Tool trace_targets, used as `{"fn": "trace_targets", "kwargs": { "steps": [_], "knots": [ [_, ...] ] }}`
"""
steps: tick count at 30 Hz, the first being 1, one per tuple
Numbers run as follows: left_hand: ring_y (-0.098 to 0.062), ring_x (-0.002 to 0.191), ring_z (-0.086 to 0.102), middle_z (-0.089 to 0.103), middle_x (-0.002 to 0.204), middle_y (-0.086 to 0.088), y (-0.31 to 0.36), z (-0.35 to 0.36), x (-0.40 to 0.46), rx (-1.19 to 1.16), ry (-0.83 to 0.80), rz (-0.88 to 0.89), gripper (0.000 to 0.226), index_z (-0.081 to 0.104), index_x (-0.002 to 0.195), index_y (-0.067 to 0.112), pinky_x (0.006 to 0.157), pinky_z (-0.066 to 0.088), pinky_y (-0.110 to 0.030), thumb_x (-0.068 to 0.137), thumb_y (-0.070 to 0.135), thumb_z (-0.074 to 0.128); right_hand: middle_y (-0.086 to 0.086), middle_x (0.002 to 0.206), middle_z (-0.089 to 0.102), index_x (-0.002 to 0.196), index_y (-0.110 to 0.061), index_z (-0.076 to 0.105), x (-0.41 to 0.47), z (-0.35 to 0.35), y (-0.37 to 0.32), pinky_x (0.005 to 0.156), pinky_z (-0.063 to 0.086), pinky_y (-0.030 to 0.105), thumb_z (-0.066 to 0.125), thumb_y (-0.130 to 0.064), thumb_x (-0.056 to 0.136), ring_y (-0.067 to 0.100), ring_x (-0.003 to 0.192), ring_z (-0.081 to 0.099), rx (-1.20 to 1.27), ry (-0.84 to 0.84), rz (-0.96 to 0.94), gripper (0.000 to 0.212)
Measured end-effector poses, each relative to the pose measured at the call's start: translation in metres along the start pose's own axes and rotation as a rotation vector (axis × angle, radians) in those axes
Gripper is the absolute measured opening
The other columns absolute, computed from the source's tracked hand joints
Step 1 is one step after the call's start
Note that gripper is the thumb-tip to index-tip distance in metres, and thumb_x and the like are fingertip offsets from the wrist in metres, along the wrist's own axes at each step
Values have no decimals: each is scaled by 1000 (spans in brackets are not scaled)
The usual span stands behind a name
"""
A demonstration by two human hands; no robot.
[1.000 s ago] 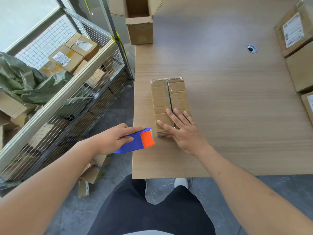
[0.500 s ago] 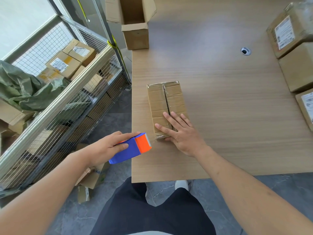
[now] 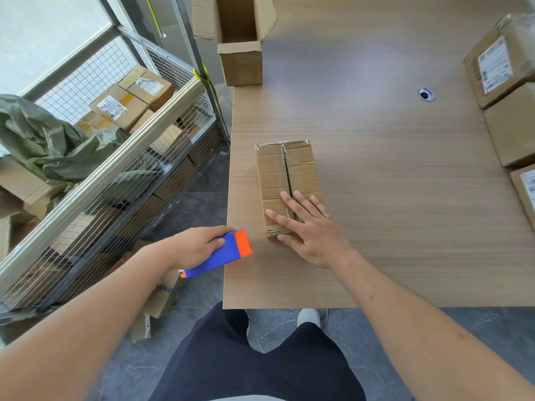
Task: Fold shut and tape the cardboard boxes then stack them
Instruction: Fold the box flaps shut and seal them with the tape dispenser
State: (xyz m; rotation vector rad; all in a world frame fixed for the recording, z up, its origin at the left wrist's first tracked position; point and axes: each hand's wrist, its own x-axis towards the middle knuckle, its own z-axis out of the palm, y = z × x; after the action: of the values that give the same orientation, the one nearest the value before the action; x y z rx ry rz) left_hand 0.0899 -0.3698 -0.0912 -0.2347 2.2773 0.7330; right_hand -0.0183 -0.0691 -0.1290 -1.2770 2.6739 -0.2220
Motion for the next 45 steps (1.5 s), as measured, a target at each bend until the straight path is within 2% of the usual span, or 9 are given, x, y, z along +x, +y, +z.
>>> {"fn": "trace_targets", "kwargs": {
  "steps": [5, 9, 13, 20, 26, 29, 32, 36, 45],
  "knots": [
    [-19, 89, 58, 53, 103, -2, 9, -2, -1, 36, 130, 17, 46, 26, 150, 61, 79, 43, -35, 108, 43, 34, -6, 168, 25, 146, -53, 45, 3, 3, -16, 127, 10, 47, 47, -72, 91, 22, 157, 17, 116, 124, 82, 59],
    [-27, 95, 55, 46, 102, -2, 22, 2, 1, 123, 303, -54, 54, 20, 154, 59, 89, 50, -42, 105, 50, 40, 8, 152, 49, 122, -33, 66, 18, 9, -48, 120, 22, 62, 58, -63, 88, 35, 148, 36, 102, 275, 226, 46],
    [-26, 90, 54, 47, 100, -3, 34, 19, 6, 101, 430, -73, 59, 23, 154, 57, 85, 54, -44, 100, 58, 47, 14, 145, 55, 111, -22, 67, 23, 20, -56, 116, 26, 68, 63, -49, 86, 42, 143, 41, 20, 362, 249, 37],
    [-25, 87, 50, 42, 97, -3, 55, 50, 26, -59, 577, -148, 67, 26, 155, 53, 76, 45, -36, 95, 61, 56, 14, 141, 60, 105, -18, 68, 29, 37, -55, 115, 29, 67, 64, -51, 89, 42, 140, 47, -67, 468, 253, 37],
    [-20, 87, 49, 46, 101, -3, 72, 62, 34, -230, 539, -92, 73, 21, 157, 52, 77, 37, -30, 95, 57, 59, 11, 143, 59, 104, -17, 70, 6, 29, -28, 115, 32, 63, 61, -67, 90, 39, 140, 48, -45, 483, 231, 52],
    [-15, 85, 51, 48, 106, -2, 83, 66, 35, -282, 482, -38, 68, 25, 156, 52, 68, 37, -24, 97, 51, 58, 8, 150, 53, 112, -19, 70, -18, 24, -14, 119, 27, 60, 58, -75, 87, 35, 146, 41, 2, 415, 201, 62],
    [-18, 84, 49, 47, 105, -1, 91, 69, 33, -196, 464, 13, 64, 26, 157, 48, 72, 38, -29, 100, 44, 55, 5, 154, 49, 119, -23, 69, -29, 18, -5, 122, 23, 56, 52, -80, 86, 30, 149, 35, 78, 354, 172, 68],
    [-21, 84, 49, 43, 107, 0, 92, 71, 25, -106, 510, 6, 61, 31, 156, 43, 75, 39, -32, 101, 35, 55, 4, 152, 52, 122, -26, 72, -29, 15, 1, 118, 31, 55, 58, -72, 86, 30, 146, 42, 46, 362, 124, 59],
    [-19, 92, 53, 42, 121, -1, 97, 69, 10, -29, 650, 84, 48, 48, 146, 31, 76, 47, -32, 98, 26, 57, 9, 135, 67, 98, -21, 76, -16, 37, 8, 100, 51, 54, 60, -74, 88, 34, 126, 63, -245, 672, 16, 56]
  ]
}}
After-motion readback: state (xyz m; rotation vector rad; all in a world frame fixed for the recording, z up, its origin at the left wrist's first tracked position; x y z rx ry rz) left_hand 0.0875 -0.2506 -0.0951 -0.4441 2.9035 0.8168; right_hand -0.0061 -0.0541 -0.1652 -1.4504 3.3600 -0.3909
